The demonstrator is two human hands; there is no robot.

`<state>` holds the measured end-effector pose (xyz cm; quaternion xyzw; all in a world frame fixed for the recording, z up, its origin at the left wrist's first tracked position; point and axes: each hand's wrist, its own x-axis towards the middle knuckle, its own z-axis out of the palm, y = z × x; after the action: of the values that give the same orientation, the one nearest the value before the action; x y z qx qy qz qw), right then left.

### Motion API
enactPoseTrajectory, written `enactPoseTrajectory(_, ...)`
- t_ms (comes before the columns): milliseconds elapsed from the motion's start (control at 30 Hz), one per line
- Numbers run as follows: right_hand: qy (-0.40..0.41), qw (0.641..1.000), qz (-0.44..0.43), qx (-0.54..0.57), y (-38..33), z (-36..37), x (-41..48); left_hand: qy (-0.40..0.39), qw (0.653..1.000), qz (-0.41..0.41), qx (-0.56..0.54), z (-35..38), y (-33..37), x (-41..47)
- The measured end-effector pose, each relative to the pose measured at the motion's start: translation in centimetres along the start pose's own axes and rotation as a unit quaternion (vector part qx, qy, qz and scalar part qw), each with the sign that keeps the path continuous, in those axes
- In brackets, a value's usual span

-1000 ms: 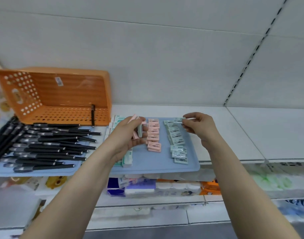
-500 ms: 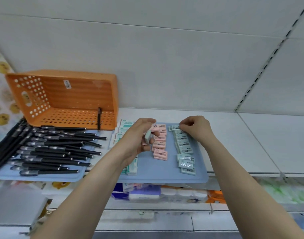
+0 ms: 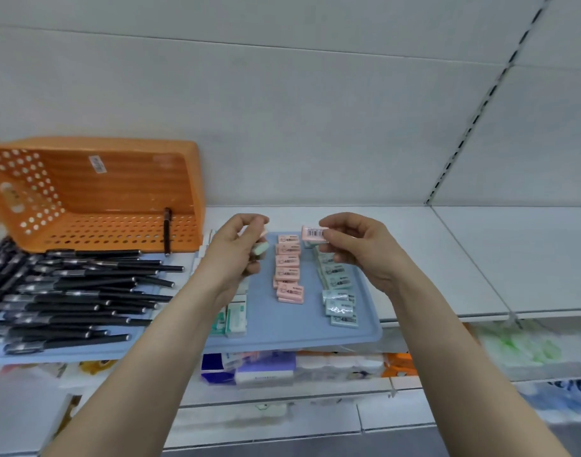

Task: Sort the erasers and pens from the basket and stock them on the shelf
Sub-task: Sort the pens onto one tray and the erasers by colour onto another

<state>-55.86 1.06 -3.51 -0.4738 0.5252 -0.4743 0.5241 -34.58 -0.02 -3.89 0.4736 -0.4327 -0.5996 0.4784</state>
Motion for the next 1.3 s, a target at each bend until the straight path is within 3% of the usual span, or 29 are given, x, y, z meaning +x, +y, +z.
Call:
enactPoseTrajectory(167, -0.021, 0.996, 0.021, 0.089, 0.5, 0.8, -0.5, 0.013, 0.999, -0.02, -0.034, -1.2, 0.5, -0.5)
enactPoseTrajectory(367, -0.007, 1.0, -0.023, 0.008, 1.1, 1.6, -1.3, -0.012, 0.999, 0.008, -0.045, -1.8, 0.3, -1.4)
enactPoseTrajectory(500, -0.007, 0.999, -0.024, 0.045, 1.4, 1.6, -1.8, -0.017, 0.999, 0.015, -0.038, -2.1, 0.3, -2.0)
enactPoseTrajectory(667, 0.005, 0.997, -0.066, -0.029, 1.5, 2.5, -1.9, -0.027, 0.999, 0.013, -0.037, -2.3, 0.6, -2.8)
enactPoseTrajectory(1000, -0.008, 0.996, -0.076, -0.048, 1.8, 3.7, -1.7, -0.015, 0.999, -0.001, -0.042, -3.8, 0.3, -3.5)
enactPoseTrajectory(1200, 0.012, 0.98, -0.076, -0.183, 2.2, 3.9, -0.2, 0.011, 1.0, 0.001, -0.005, -3.9, -0.4, -3.3)
enactPoseTrajectory(1300, 0.003, 0.951, -0.067, -0.302, 2.4, 4.9, 0.5, 0.011, 1.0, -0.008, 0.008, -3.7, -0.5, -3.1)
